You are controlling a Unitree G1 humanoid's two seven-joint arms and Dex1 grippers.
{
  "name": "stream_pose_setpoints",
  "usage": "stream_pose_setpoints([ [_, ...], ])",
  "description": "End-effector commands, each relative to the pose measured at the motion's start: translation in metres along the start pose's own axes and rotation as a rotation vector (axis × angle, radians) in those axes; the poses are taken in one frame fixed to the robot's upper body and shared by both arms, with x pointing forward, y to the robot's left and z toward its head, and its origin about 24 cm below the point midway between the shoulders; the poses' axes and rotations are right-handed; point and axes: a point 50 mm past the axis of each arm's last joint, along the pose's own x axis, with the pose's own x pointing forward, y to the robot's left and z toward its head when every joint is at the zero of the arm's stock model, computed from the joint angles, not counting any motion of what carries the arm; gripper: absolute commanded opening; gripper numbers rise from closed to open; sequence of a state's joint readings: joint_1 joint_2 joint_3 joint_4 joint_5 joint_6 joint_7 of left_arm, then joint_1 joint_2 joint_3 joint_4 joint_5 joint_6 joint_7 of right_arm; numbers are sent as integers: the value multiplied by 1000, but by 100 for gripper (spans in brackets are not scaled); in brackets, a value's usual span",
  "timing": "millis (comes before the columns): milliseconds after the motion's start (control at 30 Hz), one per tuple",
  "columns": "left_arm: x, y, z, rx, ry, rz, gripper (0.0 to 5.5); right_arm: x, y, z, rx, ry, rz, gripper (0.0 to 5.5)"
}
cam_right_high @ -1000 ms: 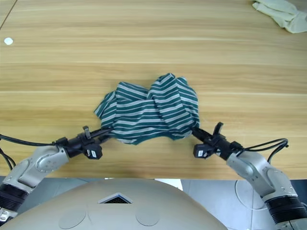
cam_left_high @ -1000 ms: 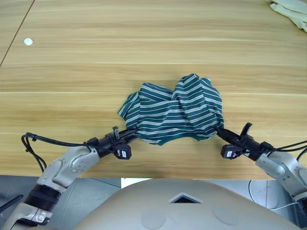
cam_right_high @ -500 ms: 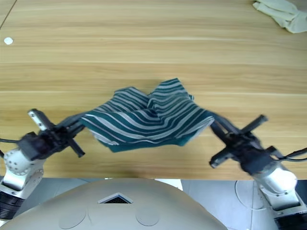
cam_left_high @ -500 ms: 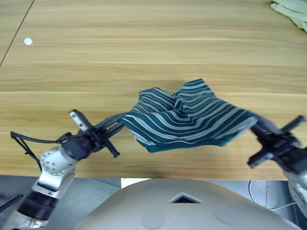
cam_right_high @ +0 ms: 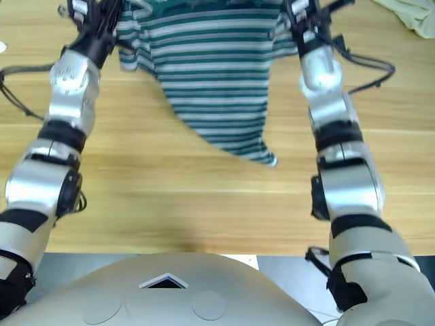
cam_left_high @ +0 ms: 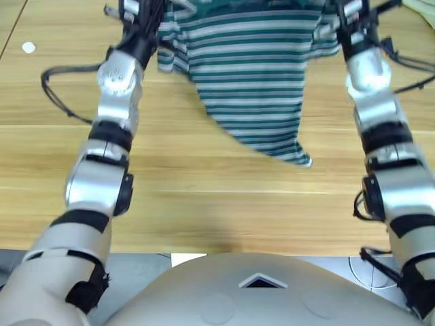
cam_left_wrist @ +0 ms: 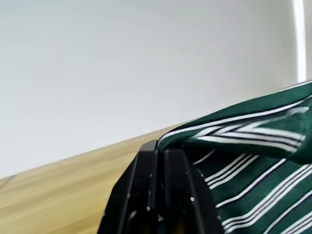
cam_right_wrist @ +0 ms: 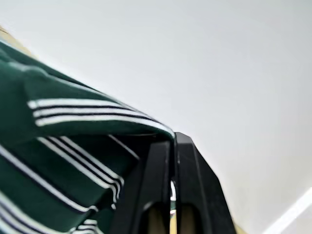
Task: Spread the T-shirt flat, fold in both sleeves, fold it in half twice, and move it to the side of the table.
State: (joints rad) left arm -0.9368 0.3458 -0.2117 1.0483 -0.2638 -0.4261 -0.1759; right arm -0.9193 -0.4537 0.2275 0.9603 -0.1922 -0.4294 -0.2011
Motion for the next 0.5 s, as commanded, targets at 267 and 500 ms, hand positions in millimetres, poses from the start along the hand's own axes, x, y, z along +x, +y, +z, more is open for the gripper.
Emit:
stream_pose_setpoints([
  [267, 8, 51, 40, 131, -155, 202, 3, 16, -68, 12, -218, -145, -227, 0],
  [500, -149, -34, -103, 311, 158, -841, 3, -144, -3, -72, -162, -143, 758, 0],
])
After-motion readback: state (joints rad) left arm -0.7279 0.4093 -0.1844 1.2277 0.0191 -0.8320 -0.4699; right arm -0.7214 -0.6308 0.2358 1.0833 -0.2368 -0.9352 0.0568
